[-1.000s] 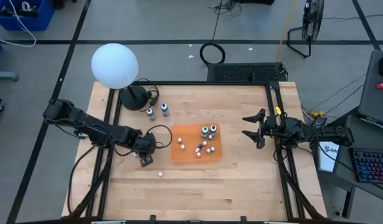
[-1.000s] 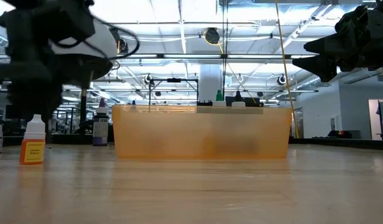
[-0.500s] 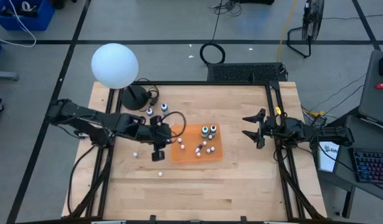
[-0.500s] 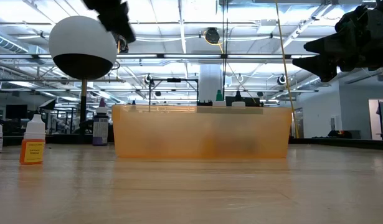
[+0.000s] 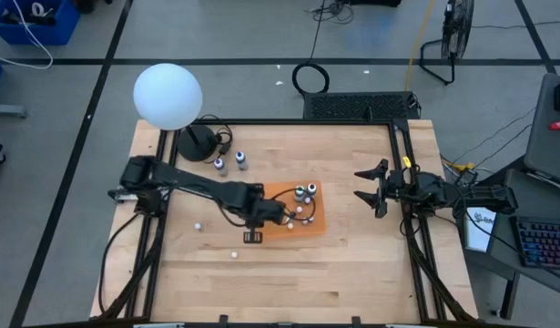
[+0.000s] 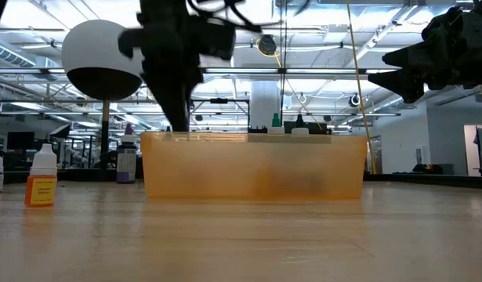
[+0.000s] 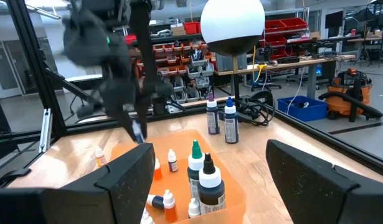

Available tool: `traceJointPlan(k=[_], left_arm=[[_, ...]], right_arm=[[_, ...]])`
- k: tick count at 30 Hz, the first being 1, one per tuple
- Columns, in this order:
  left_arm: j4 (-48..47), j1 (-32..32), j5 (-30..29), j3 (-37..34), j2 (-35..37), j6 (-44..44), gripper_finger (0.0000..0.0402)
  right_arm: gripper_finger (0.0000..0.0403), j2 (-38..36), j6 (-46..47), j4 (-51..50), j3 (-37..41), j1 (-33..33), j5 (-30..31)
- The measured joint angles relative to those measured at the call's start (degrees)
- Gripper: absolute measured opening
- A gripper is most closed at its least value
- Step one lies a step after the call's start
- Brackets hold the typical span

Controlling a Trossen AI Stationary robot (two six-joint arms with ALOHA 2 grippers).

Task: Pick & Place food coloring
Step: Put the small blue food coloring bottle into the orange bin

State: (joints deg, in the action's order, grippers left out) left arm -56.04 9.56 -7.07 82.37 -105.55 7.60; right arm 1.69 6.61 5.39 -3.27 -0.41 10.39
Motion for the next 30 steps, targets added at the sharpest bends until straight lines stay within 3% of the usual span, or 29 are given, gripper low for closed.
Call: traceJointPlan(k=[12, 22, 30], left_arm=[[5.5, 0.2, 4.3, -0.3, -10.4, 0.1, 0.007], [9.1, 0.2, 7.3, -1.9, -11.2, 0.4, 0.007], [5.6, 0.3, 8.9, -1.7, -8.3, 2.8, 0.0197]], right_arm=[[0.0293, 0.0, 0.0, 0.0, 0.0, 0.0, 0.0], [0.0293, 0.0, 0.0, 0.0, 0.0, 0.0, 0.0], [0.0293, 0.0, 0.0, 0.0, 0.0, 0.0, 0.0]])
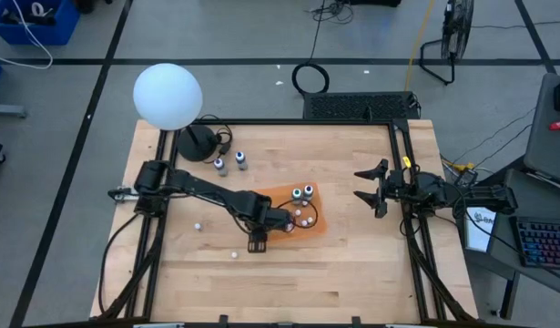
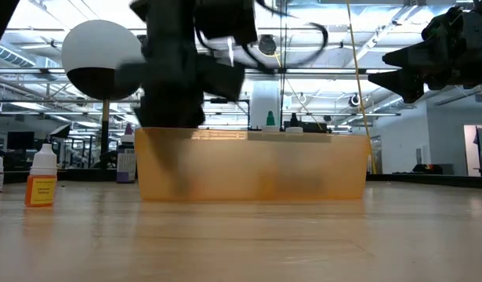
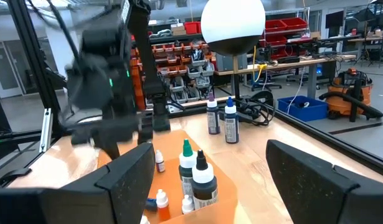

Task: Pick & Place food coloring
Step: Put the small blue food coloring bottle into the orange bin, then put the small red food coloring bottle into the orange bin

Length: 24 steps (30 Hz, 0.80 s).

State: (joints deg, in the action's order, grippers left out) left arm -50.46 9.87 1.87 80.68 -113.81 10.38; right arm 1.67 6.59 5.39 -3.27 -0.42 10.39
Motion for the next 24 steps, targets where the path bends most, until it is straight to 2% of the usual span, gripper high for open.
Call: traceJointPlan(k=[5, 11, 14, 18, 24], left_arm=[[-8.5, 0.0, -1.8, 1.5, 6.3, 2.6, 0.0239], [-14.4, 2.1, -6.3, -1.0, 18.8, 10.2, 0.0251], [-16.9, 5.1, -7.8, -5.6, 25.1, 16.5, 0.0252], [-16.1, 9.3, -8.2, -15.7, 33.0, 28.5, 0.0252], [-12.4, 13.8, -8.7, -29.1, 38.8, 42.9, 0.0253]], right_arm=[[0.0293, 0.0, 0.0, 0.0, 0.0, 0.0, 0.0], [0.0293, 0.0, 0.0, 0.0, 0.0, 0.0, 0.0], [0.0293, 0.0, 0.0, 0.0, 0.0, 0.0, 0.0], [0.0293, 0.0, 0.0, 0.0, 0.0, 0.0, 0.0], [0.0293, 0.0, 0.0, 0.0, 0.0, 0.0, 0.0]])
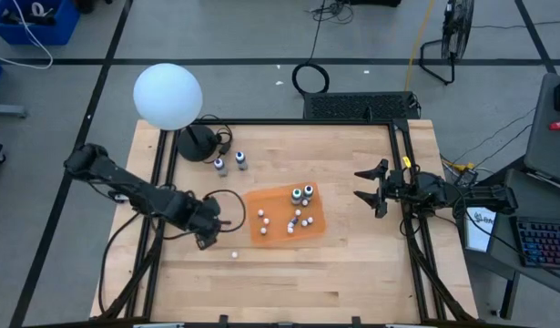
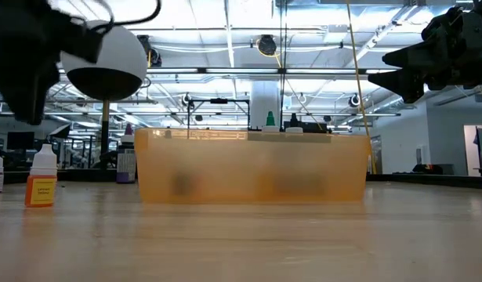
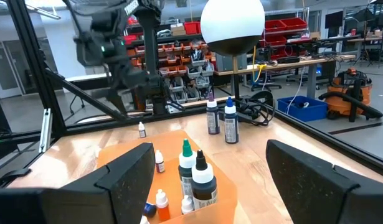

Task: Pick & Place food coloring
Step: Put the small red food coloring bottle into the orange bin

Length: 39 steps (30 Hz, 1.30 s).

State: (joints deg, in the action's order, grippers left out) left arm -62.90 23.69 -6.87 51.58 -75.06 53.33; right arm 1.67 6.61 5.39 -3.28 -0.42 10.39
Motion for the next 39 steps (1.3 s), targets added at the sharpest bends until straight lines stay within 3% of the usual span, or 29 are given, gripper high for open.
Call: traceJointPlan(k=[5, 13, 24, 39], left_arm=[[-0.1, 0.3, -3.9, -5.7, 0.2, 6.0, 0.0253], [0.6, 0.4, -1.5, -10.4, 0.2, 12.5, 0.0253], [11.9, 0.4, 3.8, -16.4, 0.2, 11.8, 0.0253], [18.2, 0.4, 2.7, -20.5, 0.3, 10.2, 0.0253]], right_arm=[[0.0293, 0.0, 0.0, 0.0, 0.0, 0.0, 0.0], [0.0293, 0.0, 0.0, 0.0, 0.0, 0.0, 0.0], [0.0293, 0.0, 0.0, 0.0, 0.0, 0.0, 0.0], [0.0293, 0.0, 0.0, 0.0, 0.0, 0.0, 0.0]])
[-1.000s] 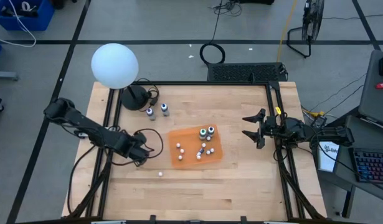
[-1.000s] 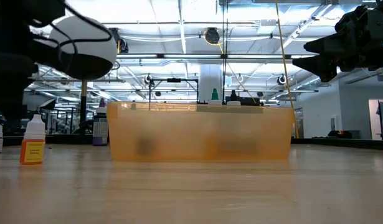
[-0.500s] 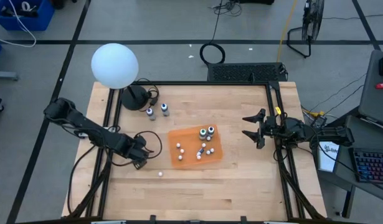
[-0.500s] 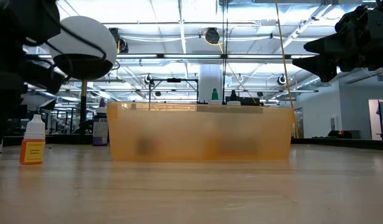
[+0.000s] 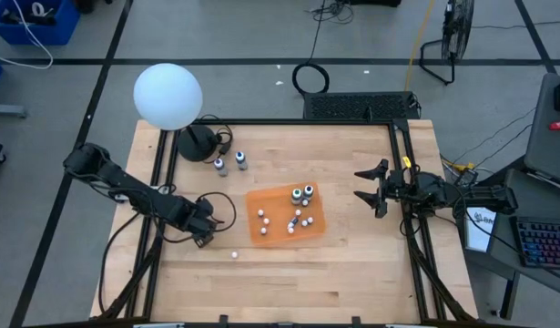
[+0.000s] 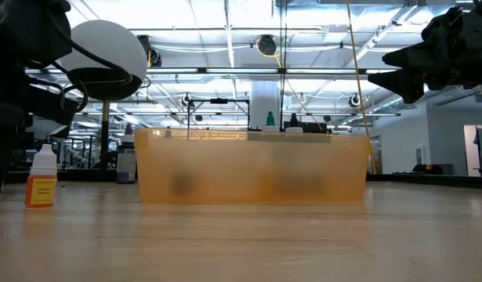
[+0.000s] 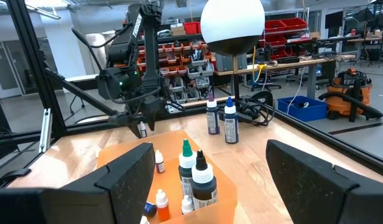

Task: Pick & Place food coloring
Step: Put the small red food coloring bottle into the orange bin

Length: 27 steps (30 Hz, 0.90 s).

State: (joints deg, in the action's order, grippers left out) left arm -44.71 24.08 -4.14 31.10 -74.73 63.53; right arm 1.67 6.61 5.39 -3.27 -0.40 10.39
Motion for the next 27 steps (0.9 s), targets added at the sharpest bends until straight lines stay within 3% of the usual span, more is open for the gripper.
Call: traceJointPlan(k=[5, 8, 18, 27], left_arm=[[0.2, 0.0, 0.1, 0.0, 0.0, -0.3, 0.025], [0.3, 0.0, 0.9, 0.0, -0.1, -0.3, 0.0229], [2.3, 0.0, 1.9, 0.0, -0.1, -3.6, 0.0065], [2.6, -1.4, 2.1, 4.3, -0.3, -11.0, 0.0065]], right_arm=[[0.0293, 0.0, 0.0, 0.0, 0.0, 0.0, 0.0], [0.0293, 0.0, 0.0, 0.0, 0.0, 0.0, 0.0], [0.0293, 0.0, 0.0, 0.0, 0.0, 0.0, 0.0], [0.0293, 0.0, 0.0, 0.0, 0.0, 0.0, 0.0]])
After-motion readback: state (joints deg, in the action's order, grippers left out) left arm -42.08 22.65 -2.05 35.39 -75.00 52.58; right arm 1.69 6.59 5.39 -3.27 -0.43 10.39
